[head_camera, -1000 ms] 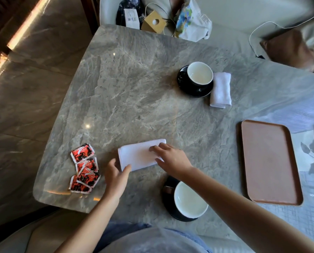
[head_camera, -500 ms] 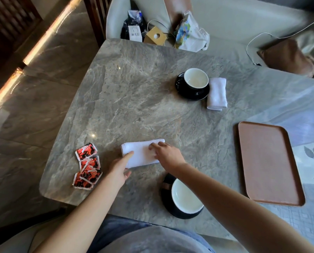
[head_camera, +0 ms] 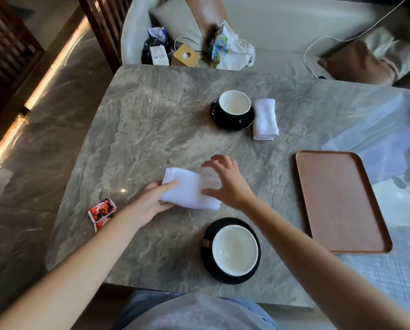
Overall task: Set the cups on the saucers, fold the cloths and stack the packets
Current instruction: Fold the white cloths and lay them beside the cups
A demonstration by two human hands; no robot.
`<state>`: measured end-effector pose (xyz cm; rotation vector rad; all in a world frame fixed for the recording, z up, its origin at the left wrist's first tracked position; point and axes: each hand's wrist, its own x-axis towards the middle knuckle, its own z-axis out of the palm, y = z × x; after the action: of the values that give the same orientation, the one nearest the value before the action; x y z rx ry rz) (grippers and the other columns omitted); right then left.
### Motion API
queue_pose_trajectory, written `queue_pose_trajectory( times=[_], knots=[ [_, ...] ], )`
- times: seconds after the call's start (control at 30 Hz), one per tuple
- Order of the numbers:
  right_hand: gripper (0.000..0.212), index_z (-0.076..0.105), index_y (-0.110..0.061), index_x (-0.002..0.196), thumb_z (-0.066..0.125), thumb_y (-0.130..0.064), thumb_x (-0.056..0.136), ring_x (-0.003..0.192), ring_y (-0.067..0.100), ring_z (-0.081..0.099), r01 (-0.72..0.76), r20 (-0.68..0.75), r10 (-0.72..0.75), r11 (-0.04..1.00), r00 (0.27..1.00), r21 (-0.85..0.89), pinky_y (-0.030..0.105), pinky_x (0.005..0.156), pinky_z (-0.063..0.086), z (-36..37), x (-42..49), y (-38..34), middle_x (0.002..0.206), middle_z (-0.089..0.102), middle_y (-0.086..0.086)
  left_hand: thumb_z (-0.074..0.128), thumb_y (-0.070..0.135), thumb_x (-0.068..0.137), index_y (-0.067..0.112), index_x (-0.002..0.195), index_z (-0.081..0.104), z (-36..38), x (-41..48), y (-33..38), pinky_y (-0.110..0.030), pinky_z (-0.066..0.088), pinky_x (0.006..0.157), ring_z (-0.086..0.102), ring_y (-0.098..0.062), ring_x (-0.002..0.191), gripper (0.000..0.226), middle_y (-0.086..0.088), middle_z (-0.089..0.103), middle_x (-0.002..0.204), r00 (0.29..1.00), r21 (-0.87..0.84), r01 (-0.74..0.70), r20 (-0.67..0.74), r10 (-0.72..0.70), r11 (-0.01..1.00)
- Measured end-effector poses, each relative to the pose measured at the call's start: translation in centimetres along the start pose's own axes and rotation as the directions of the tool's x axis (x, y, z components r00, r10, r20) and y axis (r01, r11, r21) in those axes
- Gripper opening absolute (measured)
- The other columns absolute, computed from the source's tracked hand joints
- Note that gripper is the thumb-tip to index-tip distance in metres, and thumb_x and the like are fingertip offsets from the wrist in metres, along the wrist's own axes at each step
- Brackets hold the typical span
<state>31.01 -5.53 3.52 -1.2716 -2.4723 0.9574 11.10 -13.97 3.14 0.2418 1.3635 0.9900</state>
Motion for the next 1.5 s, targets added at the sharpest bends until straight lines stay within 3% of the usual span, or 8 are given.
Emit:
queue_pose_trajectory(
  times=[0.13,0.37,0.57,0.7,0.83,1.03,1.33,1.5],
  knots=[
    [0.065,0.052,-0.015,0.132,0.080,-0.025,0.075,0.123,0.013,0.048,-0.126,0.217,0.038,0.904,0.975,0.409,0.033,0.110,0.036,-4.6,-0.4,1.0,0.133,0.053,0.001,0.054,0.022,0.089,0.006,0.130,0.052,2.8,-0.4,4.2,-0.037,0.051,0.093,0.057,-0.028,0.115,0.044,-0.019,0.059,0.127,0.957,0.238,0.011,0.279,-0.079,0.971],
    [0.028,0.071,-0.016,0.098,0.065,-0.038,0.082,0.085,0.014,0.065,-0.373,0.379,0.118,0.580,0.918,0.724,0.024,0.070,0.050,-7.3,-5.7,6.3,0.093,0.070,0.003,0.055,0.028,0.085,0.013,0.132,0.050,11.3,1.4,7.6,-0.028,0.053,0.086,0.060,-0.017,0.104,0.049,-0.007,0.061,0.121,0.848,0.510,-0.048,0.476,-0.235,0.859],
    [0.027,0.067,-0.017,0.071,0.069,-0.042,0.082,0.062,0.005,0.055,-0.378,0.086,0.454,0.606,0.887,0.699,0.019,0.056,0.041,-5.7,-11.9,10.4,0.066,0.059,-0.007,0.055,0.026,0.091,0.022,0.093,0.060,18.4,3.7,3.2,-0.022,0.055,0.074,0.063,-0.010,0.083,0.007,0.001,0.065,0.091,0.881,0.653,-0.038,0.379,-0.282,0.756],
    [0.041,0.045,-0.021,0.056,0.064,-0.036,0.089,0.052,0.002,0.036,-0.455,-0.018,0.593,0.636,0.805,0.623,0.019,0.050,0.025,-3.6,-15.6,11.4,0.057,0.039,-0.013,0.053,0.025,0.092,0.021,0.103,0.060,21.0,4.9,-1.2,-0.027,0.051,0.083,0.060,-0.012,0.087,0.014,0.001,0.064,0.094,0.906,0.748,-0.077,0.330,-0.267,0.659],
    [0.035,0.047,-0.027,0.060,0.060,-0.035,0.091,0.053,0.002,0.037,-0.483,-0.174,0.662,0.677,0.729,0.555,0.018,0.051,0.027,-1.0,-19.3,11.9,0.057,0.041,-0.014,0.048,0.017,0.093,0.014,0.101,0.057,22.1,5.3,-5.1,-0.022,0.041,0.060,0.053,-0.011,0.071,0.013,-0.001,0.057,0.084,0.908,0.799,-0.173,0.356,-0.222,0.576],
    [0.032,0.053,-0.013,0.070,0.059,-0.039,0.088,0.064,0.016,0.048,-0.598,-0.232,0.710,0.692,0.664,0.404,0.039,0.059,0.039,1.9,-22.7,12.1,0.070,0.053,0.001,0.049,0.002,0.086,0.008,0.091,0.062,22.3,5.8,-8.5,-0.023,0.037,0.064,0.050,-0.016,0.085,0.015,-0.009,0.058,0.089,0.873,0.843,-0.371,0.459,-0.163,0.389],
    [0.014,0.056,-0.032,0.089,0.059,-0.044,0.083,0.065,0.004,0.053,-0.647,-0.161,0.728,0.673,0.667,0.358,0.028,0.055,0.038,3.5,-23.3,11.5,0.073,0.059,-0.010,0.055,0.011,0.078,0.007,0.103,0.059,21.5,5.2,-9.7,-0.038,0.046,0.080,0.057,-0.027,0.095,0.026,-0.011,0.062,0.103,0.854,0.866,-0.498,0.498,-0.149,0.036],
    [0.013,0.052,-0.034,0.087,0.057,-0.044,0.081,0.064,0.002,0.051,-0.658,-0.163,0.730,0.673,0.663,0.337,0.028,0.053,0.036,4.0,-22.8,10.8,0.069,0.055,-0.013,0.056,0.006,0.075,0.007,0.102,0.064,20.5,5.4,-9.1,-0.042,0.050,0.085,0.061,-0.027,0.095,0.028,-0.010,0.067,0.102,0.853,0.860,-0.510,0.510,-0.112,0.034]
  ],
)
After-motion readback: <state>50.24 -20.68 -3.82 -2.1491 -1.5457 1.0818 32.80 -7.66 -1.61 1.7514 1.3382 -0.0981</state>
